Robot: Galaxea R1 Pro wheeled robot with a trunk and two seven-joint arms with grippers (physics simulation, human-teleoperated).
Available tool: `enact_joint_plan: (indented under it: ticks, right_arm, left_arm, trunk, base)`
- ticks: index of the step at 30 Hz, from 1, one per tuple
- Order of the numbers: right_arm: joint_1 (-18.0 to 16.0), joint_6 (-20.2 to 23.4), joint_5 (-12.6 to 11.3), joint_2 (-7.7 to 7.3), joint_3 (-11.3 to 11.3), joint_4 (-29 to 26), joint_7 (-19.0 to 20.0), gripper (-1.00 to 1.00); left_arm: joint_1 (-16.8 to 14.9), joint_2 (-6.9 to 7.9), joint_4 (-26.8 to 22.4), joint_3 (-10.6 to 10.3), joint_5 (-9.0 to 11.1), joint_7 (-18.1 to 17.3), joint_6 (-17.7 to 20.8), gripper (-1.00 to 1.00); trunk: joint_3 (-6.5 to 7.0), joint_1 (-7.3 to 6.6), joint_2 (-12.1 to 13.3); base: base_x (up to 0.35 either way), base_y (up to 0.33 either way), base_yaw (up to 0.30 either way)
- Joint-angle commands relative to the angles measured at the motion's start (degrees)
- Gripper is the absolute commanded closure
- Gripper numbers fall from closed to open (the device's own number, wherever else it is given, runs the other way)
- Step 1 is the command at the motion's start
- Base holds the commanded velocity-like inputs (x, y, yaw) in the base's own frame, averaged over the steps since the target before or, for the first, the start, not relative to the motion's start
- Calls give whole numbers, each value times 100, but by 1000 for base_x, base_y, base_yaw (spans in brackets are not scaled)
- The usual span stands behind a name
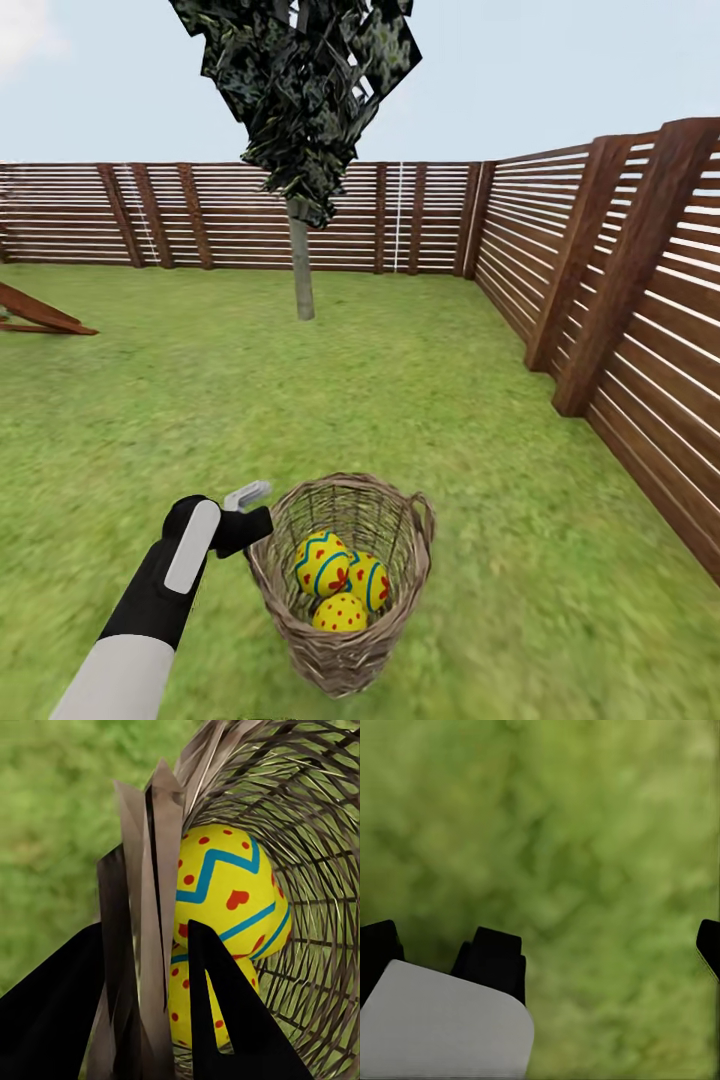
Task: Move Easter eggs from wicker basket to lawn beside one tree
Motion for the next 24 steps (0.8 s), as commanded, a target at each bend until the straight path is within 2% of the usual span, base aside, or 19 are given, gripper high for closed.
enact_joint_plan:
  ticks: [1,22,24]
  right_arm:
    - [-3,-18,24,0,0,4,16,-100]
    - [-3,-18,22,3,0,4,-28,-100]
    - [-3,-18,22,3,0,4,-26,-100]
  left_arm:
    - [-6,-6,-3,12,133,55,-3,100]
    - [-6,-6,-7,12,135,55,-3,100]
    - [-6,-6,-12,12,141,53,-3,100]
  trunk:
    - [14,-23,39]
    - [391,-485,881]
    - [391,-485,881]
  base:
    - [0,0,293]
    - [0,0,293]
    - [0,0,250]
